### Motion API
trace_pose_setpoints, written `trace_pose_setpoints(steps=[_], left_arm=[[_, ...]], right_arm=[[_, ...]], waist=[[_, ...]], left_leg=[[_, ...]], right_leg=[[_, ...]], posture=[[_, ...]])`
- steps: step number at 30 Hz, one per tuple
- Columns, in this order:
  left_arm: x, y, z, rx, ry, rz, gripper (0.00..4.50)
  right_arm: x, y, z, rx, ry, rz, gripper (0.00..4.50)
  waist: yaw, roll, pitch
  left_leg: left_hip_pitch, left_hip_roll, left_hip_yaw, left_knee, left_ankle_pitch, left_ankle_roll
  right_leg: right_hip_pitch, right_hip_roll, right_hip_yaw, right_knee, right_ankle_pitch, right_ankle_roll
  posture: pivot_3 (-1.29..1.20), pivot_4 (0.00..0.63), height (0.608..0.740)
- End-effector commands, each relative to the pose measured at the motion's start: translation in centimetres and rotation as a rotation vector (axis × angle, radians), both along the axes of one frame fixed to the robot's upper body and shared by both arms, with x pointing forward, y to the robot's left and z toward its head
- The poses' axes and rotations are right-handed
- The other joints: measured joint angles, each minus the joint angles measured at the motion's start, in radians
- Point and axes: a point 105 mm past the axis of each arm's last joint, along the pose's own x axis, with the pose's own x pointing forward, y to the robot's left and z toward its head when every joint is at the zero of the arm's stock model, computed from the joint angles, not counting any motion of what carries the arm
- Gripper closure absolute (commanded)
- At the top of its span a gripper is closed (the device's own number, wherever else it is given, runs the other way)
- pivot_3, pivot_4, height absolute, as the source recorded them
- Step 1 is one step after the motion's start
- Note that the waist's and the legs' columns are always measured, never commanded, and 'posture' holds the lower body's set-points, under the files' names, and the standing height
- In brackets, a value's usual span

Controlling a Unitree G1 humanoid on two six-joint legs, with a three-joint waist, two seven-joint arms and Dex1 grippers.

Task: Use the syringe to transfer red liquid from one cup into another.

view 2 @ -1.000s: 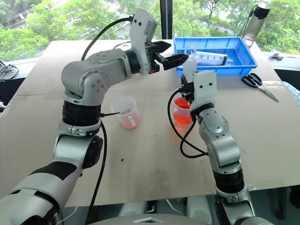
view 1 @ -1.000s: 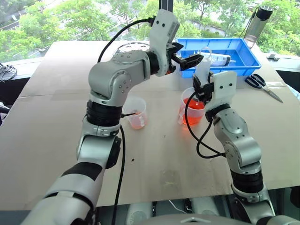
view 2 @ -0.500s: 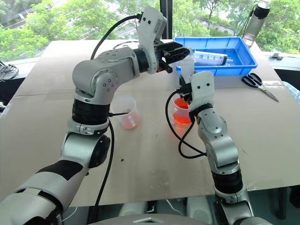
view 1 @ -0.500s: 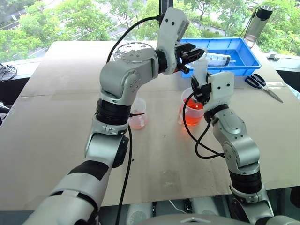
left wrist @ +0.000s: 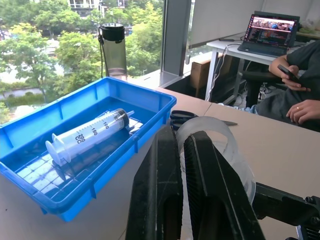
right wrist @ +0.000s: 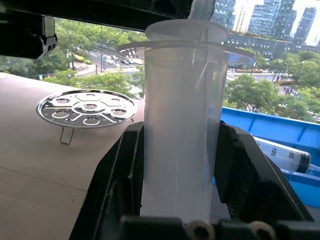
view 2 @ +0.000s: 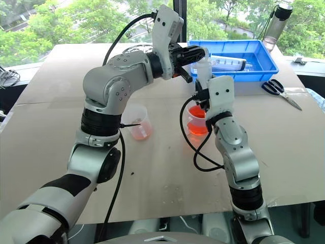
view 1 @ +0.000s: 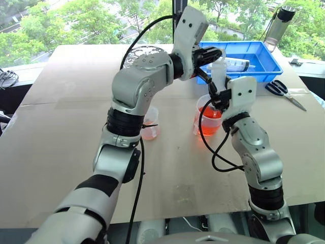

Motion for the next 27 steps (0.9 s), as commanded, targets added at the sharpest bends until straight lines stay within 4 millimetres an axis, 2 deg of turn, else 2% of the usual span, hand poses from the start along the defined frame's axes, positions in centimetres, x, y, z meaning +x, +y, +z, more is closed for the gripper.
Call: trace_pose_setpoints(steps=[1, 6, 15, 27], left_arm=[[-0.7, 0.3, 3.7, -0.056, -0.15, 0.0, 4.5], [-0.9, 0.1, 3.4, -0.041, -0.163, -0.021, 4.5], [-1.0, -0.1, 2.6, -0.019, -0.149, -0.032, 4.5], [-1.1, -0.1, 2.5, -0.002, -0.147, -0.025, 4.5]], right_arm=[[-0.8, 0.7, 0.5, 0.005, -0.015, 0.053, 2.99], [-1.1, 0.9, -0.6, -0.008, 0.027, 0.081, 2.99], [-1.4, 1.2, -1.3, -0.029, 0.067, 0.11, 2.99], [-1.5, 1.6, -2.1, -0.053, 0.117, 0.141, 2.99]], waist=[[0.0, 0.0, 0.0], [0.001, 0.0, 0.0], [0.0, 0.0, 0.0], [0.0, 0.0, 0.0]], left_leg=[[0.0, 0.0, 0.0, 0.0, 0.0, 0.0], [0.0, 0.0, 0.0, 0.0, 0.0, 0.0], [0.0, 0.0, -0.001, 0.0, 0.0, 0.0], [0.0, 0.0, -0.001, 0.0, 0.0, 0.0]], right_leg=[[0.0, 0.0, 0.0, 0.0, 0.0, 0.0], [0.0, 0.0, 0.0, 0.0, 0.0, 0.0], [0.0, 0.0, 0.0, 0.0, 0.0, 0.0], [0.0, 0.0, 0.0, 0.001, 0.0, 0.0]], posture=[[0.0, 0.15, 0.74], [0.0, 0.15, 0.74], [0.0, 0.15, 0.74], [0.0, 0.15, 0.74]])
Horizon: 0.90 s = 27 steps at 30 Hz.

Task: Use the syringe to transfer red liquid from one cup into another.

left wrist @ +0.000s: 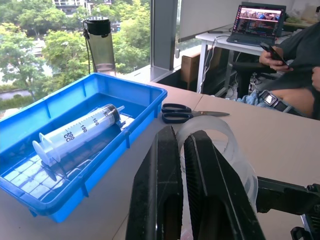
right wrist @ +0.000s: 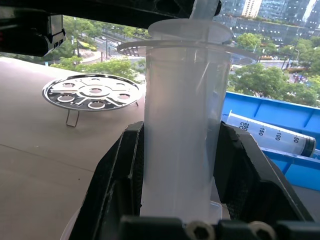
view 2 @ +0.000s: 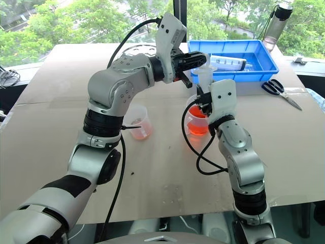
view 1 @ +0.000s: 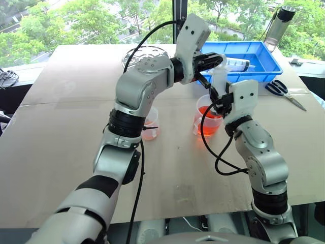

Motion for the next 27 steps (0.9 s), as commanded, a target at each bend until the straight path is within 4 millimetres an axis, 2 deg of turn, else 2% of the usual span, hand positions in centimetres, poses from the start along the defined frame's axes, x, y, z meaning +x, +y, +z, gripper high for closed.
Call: trace_pose_setpoints(steps=[1, 9, 17, 27], left_arm=[[-0.9, 0.2, 3.6, -0.051, -0.145, 0.014, 4.5], [-0.2, 0.6, 3.8, -0.058, -0.142, 0.047, 4.5], [0.0, 0.7, 2.8, -0.03, -0.124, 0.05, 4.5], [1.0, 1.6, 4.0, -0.061, -0.153, 0.103, 4.5]], right_arm=[[-0.9, 2.0, -1.1, -0.02, 0.051, 0.121, 2.99], [-1.1, 2.1, -1.7, -0.035, 0.084, 0.133, 2.99], [-1.1, 2.1, -2.1, -0.047, 0.108, 0.14, 2.99], [-1.2, 2.2, -2.3, -0.044, 0.124, 0.149, 2.99]], waist=[[0.0, 0.0, 0.0], [0.0, 0.0, 0.0], [0.0, 0.0, 0.0], [0.0, 0.0, 0.0]], left_leg=[[0.0, 0.0, 0.0, 0.0, 0.0, 0.0], [0.0, 0.0, 0.0, 0.0, 0.0, 0.0], [0.0, 0.0, 0.0, 0.0, 0.0, 0.0], [0.0, 0.0, 0.0, 0.0, 0.0, 0.0]], right_leg=[[0.0, 0.0, 0.0, 0.0, 0.0, 0.0], [0.0, 0.0, 0.0, 0.0, 0.0, 0.0], [0.0, 0.0, 0.0, 0.0, 0.0, 0.0], [0.0, 0.0, 0.0, 0.0, 0.0, 0.0]], posture=[[0.0, 0.15, 0.74], [0.0, 0.15, 0.74], [0.0, 0.15, 0.74], [0.0, 0.15, 0.74]])
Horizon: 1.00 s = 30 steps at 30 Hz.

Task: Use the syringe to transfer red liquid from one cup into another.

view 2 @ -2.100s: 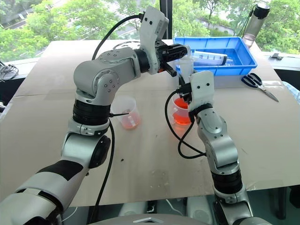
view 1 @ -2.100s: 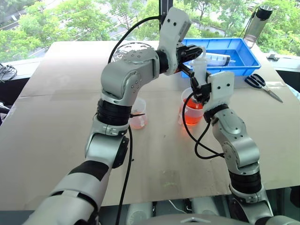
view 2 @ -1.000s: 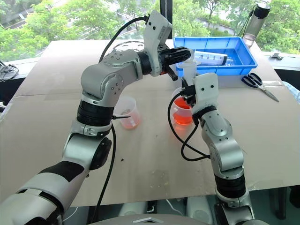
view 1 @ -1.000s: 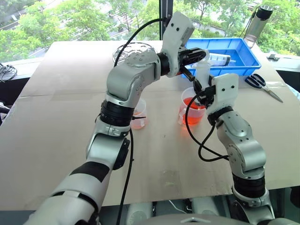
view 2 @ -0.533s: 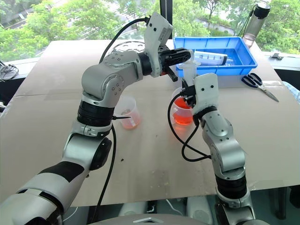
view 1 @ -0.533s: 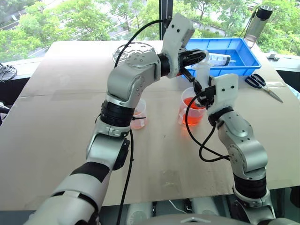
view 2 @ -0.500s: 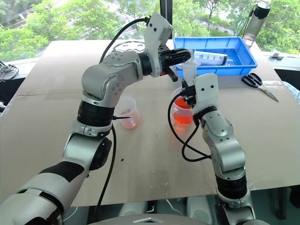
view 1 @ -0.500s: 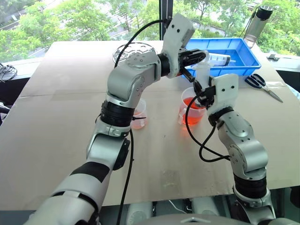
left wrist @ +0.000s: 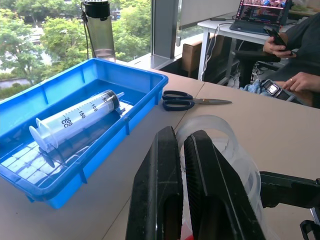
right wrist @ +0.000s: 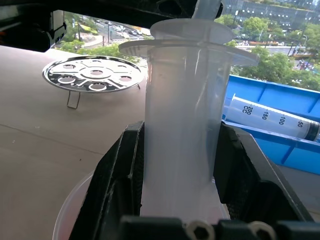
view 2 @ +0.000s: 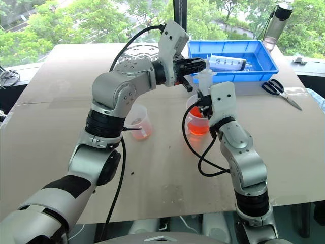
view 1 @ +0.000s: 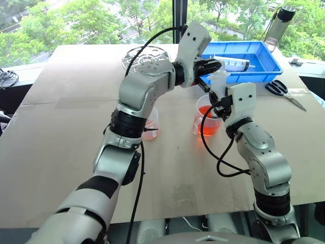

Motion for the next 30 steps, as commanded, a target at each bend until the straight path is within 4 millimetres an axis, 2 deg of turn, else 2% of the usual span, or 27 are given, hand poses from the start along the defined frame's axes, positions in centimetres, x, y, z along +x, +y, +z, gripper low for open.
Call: trace_pose_setpoints(steps=[1, 20, 24, 30], left_arm=[[0.4, 1.7, 5.5, -0.093, -0.198, 0.088, 4.5], [1.6, 2.7, 7.0, -0.123, -0.249, 0.134, 4.5], [1.5, 2.7, 6.9, -0.123, -0.25, 0.127, 4.5], [0.8, 2.2, 6.5, -0.13, -0.236, 0.07, 4.5]], right_arm=[[-1.2, 2.4, -1.3, -0.01, 0.059, 0.146, 2.99], [-1.2, 2.4, -1.5, -0.013, 0.066, 0.149, 2.99], [-1.1, 2.3, -0.9, -0.019, 0.033, 0.143, 2.99], [-0.7, 2.0, 1.7, 0.021, -0.089, 0.133, 2.99]], waist=[[0.0, 0.0, 0.0], [0.002, 0.0, 0.0], [0.001, 0.0, 0.0], [0.0, 0.0, 0.0]], left_leg=[[0.0, 0.0, 0.0, 0.0, 0.0, 0.0], [-0.001, -0.001, 0.001, 0.0, 0.0, 0.0], [-0.002, -0.001, 0.0, 0.0, 0.0, 0.0], [-0.001, -0.001, 0.001, 0.0, 0.0, 0.0]], right_leg=[[0.0, 0.0, 0.0, 0.0, 0.0, 0.0], [0.0, 0.0, 0.0, -0.001, 0.0, 0.0], [-0.001, 0.0, 0.0, -0.001, 0.0, 0.0], [-0.001, 0.0, 0.0, 0.0, 0.0, 0.0]], posture=[[0.0, 0.15, 0.74], [0.0, 0.15, 0.74], [0.0, 0.15, 0.74], [0.0, 0.15, 0.74]])
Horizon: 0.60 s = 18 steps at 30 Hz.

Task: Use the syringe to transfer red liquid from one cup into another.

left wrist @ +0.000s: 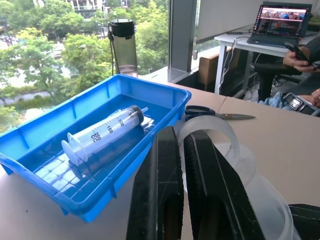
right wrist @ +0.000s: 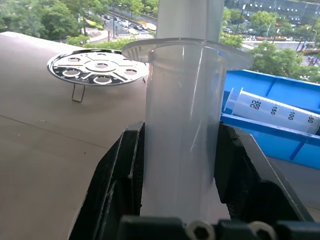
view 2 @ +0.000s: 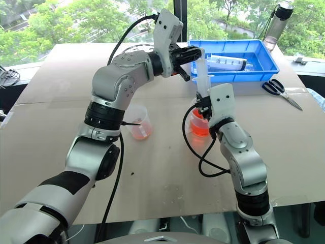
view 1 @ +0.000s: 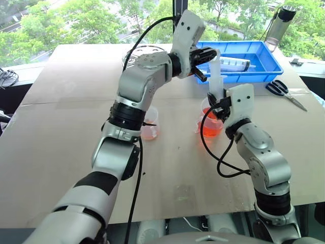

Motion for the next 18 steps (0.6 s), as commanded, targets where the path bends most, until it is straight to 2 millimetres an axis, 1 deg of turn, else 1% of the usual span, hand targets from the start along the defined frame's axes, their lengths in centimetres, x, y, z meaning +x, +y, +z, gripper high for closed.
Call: trace_pose_setpoints(steps=[1, 3, 6, 18], left_arm=[[-1.1, 0.9, 4.1, -0.063, -0.144, 0.009, 4.5], [-1.5, 0.7, 3.5, -0.056, -0.121, -0.021, 4.5], [-2.0, 0.5, 2.6, -0.039, -0.103, -0.057, 4.5], [-3.4, -0.3, 0.5, 0.024, -0.059, -0.128, 4.5]], right_arm=[[-0.9, 1.7, 2.1, 0.031, -0.095, 0.103, 2.99], [-0.8, 1.4, 2.9, 0.047, -0.128, 0.094, 2.99], [-0.7, 1.0, 3.6, 0.052, -0.154, 0.086, 2.99], [-0.9, 0.8, 4.5, 0.055, -0.194, 0.09, 2.99]], waist=[[0.0, 0.0, 0.0], [0.0, 0.0, 0.0], [0.0, 0.0, 0.0], [0.0, 0.0, 0.0]], left_leg=[[0.0, 0.0, 0.0, 0.0, 0.0, 0.0], [0.0, 0.0, 0.0, 0.0, 0.0, 0.0], [0.0, 0.0, 0.0, 0.0, 0.0, 0.0], [0.0, 0.0, 0.0, 0.001, 0.0, 0.0]], right_leg=[[0.0, 0.0, 0.0, 0.0, 0.0, 0.0], [0.0, 0.0, 0.0, 0.0, 0.0, 0.0], [0.0, 0.0, 0.0, 0.0, 0.0, 0.0], [0.0, 0.0, 0.0, 0.001, 0.0, 0.0]], posture=[[0.0, 0.15, 0.74], [0.0, 0.15, 0.74], [0.0, 0.15, 0.74], [0.0, 0.15, 0.74]])
